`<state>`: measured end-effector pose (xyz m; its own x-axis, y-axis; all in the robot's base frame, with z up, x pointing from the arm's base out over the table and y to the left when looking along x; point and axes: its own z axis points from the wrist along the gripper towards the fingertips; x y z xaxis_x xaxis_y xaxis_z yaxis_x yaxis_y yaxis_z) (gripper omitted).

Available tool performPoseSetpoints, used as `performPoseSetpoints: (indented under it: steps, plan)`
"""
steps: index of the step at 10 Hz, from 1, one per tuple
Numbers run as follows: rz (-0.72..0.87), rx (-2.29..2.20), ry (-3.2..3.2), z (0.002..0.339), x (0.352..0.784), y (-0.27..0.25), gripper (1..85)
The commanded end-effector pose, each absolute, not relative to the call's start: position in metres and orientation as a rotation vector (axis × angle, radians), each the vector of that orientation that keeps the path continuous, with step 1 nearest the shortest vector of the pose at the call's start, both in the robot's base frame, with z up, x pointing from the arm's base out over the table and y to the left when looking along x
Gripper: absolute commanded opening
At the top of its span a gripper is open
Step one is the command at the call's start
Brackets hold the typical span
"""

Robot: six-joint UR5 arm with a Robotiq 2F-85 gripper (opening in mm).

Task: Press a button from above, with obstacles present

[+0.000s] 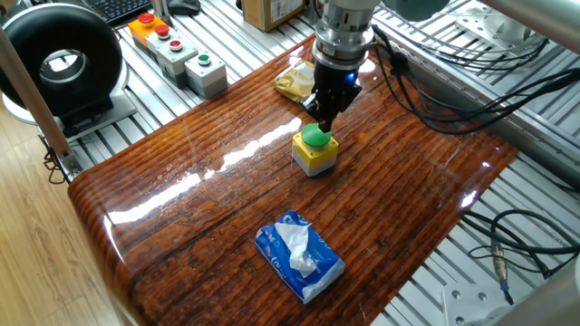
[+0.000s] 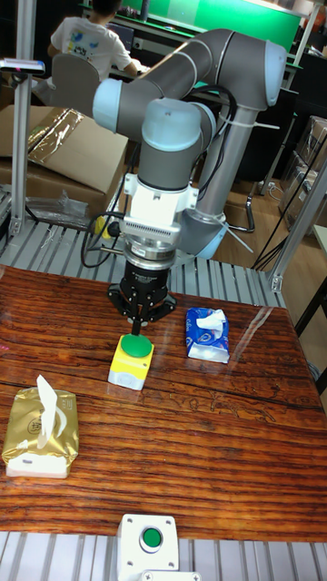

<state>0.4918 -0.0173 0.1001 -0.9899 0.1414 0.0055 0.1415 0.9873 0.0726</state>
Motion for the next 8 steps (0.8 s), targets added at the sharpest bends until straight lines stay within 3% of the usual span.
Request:
performPoseSetpoints:
  steps: [1, 8]
  plan:
    - [-0.123, -0.24, -3.136, 0.097, 0.493, -0.011, 1.3]
    - [-0.102, -0.24, -3.156, 0.083, 0.495, -0.009, 1.3]
